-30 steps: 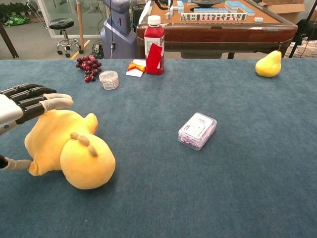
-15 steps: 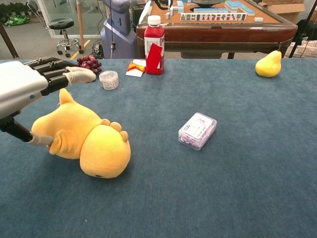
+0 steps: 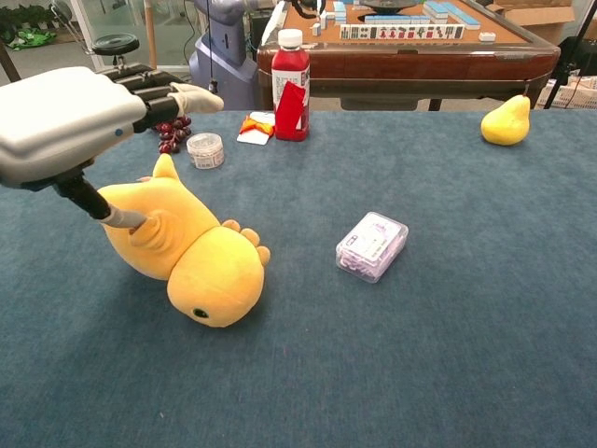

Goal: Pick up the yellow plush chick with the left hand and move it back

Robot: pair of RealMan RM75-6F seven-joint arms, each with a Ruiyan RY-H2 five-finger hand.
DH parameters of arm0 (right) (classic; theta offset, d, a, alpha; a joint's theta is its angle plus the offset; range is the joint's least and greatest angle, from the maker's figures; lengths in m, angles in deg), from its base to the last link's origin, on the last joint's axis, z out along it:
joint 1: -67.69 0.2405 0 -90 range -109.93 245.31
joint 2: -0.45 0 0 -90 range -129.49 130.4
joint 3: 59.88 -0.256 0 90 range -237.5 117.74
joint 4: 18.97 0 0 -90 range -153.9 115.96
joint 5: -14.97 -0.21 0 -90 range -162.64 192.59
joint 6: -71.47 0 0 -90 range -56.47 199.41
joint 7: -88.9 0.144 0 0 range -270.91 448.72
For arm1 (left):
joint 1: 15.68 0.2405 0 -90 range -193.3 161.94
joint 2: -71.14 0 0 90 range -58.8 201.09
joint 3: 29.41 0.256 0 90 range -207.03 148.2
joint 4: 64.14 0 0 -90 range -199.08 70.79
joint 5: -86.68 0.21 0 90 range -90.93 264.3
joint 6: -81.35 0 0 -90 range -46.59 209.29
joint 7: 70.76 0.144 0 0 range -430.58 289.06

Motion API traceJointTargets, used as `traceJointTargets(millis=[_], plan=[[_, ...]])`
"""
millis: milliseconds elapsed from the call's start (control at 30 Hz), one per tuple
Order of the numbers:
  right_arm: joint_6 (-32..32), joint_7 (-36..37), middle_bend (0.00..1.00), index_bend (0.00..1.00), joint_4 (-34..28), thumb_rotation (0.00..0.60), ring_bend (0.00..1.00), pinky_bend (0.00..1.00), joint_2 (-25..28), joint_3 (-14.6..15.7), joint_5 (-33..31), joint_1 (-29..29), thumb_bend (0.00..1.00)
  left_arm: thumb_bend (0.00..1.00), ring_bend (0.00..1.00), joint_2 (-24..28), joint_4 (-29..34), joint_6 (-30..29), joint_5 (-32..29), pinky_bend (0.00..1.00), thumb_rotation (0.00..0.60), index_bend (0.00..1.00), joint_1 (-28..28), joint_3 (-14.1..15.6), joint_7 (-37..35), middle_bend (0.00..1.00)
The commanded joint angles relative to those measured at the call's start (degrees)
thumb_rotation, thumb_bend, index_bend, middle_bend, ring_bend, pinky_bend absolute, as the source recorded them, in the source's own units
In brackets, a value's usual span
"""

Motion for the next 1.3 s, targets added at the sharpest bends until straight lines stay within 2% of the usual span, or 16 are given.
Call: traceJointTargets(millis=[33, 500, 733, 1000, 1300], plan=[[0.0, 0.1, 0.26, 0.38, 0.0, 0.600, 0.21, 0.45, 0.1, 0.0, 0.0, 0.0, 0.00, 0.00, 0.00, -1.3, 0.7, 1.7, -3.2, 0.00, 0.600, 0.00, -2.0, -2.0, 2.9, 0.00], [0.2, 1.1, 0.26, 0.38, 0.3, 0.600, 0.21, 0.45, 0.3, -0.1, -0.3, 0.0, 0.00, 0.00, 0.00, -5.9, 2.5, 4.4, -13.6, 0.00, 0.600, 0.00, -9.5, -6.8, 10.5, 0.00], [0.2, 1.5, 0.26, 0.38, 0.3, 0.600, 0.21, 0.45, 0.4, -0.1, -0.3, 0.0, 0.00, 0.00, 0.00, -8.8, 1.6, 4.4, -16.4, 0.00, 0.600, 0.00, -12.5, -6.9, 11.9, 0.00], [-0.6, 2.8, 0.28, 0.37, 0.7, 0.600, 0.21, 0.45, 0.4, -0.3, -0.4, -0.3, 0.00, 0.00, 0.00, -12.8, -2.0, 3.3, -16.9, 0.00, 0.600, 0.00, -16.2, -7.2, 12.5, 0.00], [-2.3, 5.7, 0.28, 0.38, 1.4, 0.600, 0.21, 0.45, 0.7, -0.7, -0.7, -1.0, 0.00, 0.00, 0.00, -13.2, -0.6, 1.2, -19.3, 0.01, 0.600, 0.00, -18.1, -7.8, 15.8, 0.00]])
